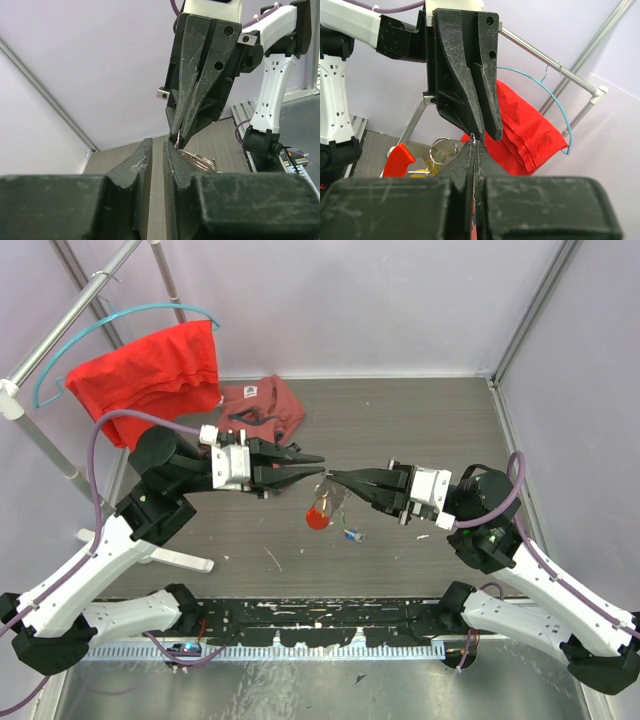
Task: Put the keys on the keyring
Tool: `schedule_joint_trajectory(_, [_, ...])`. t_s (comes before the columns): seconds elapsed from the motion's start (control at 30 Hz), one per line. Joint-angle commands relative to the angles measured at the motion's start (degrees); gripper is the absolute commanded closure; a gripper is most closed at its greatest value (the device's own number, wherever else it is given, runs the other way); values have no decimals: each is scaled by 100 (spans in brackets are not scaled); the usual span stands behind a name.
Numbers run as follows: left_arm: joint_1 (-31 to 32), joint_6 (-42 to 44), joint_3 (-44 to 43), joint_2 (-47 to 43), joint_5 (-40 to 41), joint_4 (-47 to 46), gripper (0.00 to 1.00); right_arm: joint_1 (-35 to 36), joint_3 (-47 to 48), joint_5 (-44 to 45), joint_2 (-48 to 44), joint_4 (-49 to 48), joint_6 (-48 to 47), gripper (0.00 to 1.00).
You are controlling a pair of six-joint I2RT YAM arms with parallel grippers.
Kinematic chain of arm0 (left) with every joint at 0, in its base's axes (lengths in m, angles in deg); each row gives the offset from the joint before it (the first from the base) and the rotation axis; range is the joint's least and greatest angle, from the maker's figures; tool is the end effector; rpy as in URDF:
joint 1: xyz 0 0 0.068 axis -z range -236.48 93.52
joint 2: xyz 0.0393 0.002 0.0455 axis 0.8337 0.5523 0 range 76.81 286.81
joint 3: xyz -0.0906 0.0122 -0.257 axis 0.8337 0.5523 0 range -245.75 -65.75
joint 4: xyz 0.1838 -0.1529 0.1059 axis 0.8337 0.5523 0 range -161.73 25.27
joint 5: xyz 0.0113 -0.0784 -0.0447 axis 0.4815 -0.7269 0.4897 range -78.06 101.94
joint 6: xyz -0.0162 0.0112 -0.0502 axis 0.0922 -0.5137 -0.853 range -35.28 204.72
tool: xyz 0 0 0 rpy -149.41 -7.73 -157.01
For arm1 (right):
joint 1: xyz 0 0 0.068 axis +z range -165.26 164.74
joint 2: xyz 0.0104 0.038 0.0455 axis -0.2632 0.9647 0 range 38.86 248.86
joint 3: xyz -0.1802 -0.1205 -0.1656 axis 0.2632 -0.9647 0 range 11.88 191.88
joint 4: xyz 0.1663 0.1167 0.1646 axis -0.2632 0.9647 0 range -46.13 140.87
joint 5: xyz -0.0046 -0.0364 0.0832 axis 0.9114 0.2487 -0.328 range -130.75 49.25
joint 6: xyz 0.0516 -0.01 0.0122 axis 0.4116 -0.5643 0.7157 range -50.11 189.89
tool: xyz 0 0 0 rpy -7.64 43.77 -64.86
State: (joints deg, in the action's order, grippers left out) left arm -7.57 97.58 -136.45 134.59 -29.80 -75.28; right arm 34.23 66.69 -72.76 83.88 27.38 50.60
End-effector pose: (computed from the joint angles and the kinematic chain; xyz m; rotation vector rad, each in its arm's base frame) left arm 0.1144 -0.1672 0.4786 1.2106 0.7590 -0.9884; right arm 0.0884 0.1325 0.4471 -1.0485 0.6258 0.7719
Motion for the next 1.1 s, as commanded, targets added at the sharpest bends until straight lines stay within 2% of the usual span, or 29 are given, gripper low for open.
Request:
schedule_joint_trajectory(0.0, [7, 76, 61, -83, -178, 42, 78, 8, 317, 147, -111, -253, -53, 99])
schedule_joint_trajectory(0.4, [10, 120, 106, -136, 29, 39, 77, 8, 503, 151, -222, 70, -250, 99])
schedule_joint_trajectory(1.07, [6, -281, 58, 134, -515, -446, 79, 4, 541, -104, -57, 136, -215, 99])
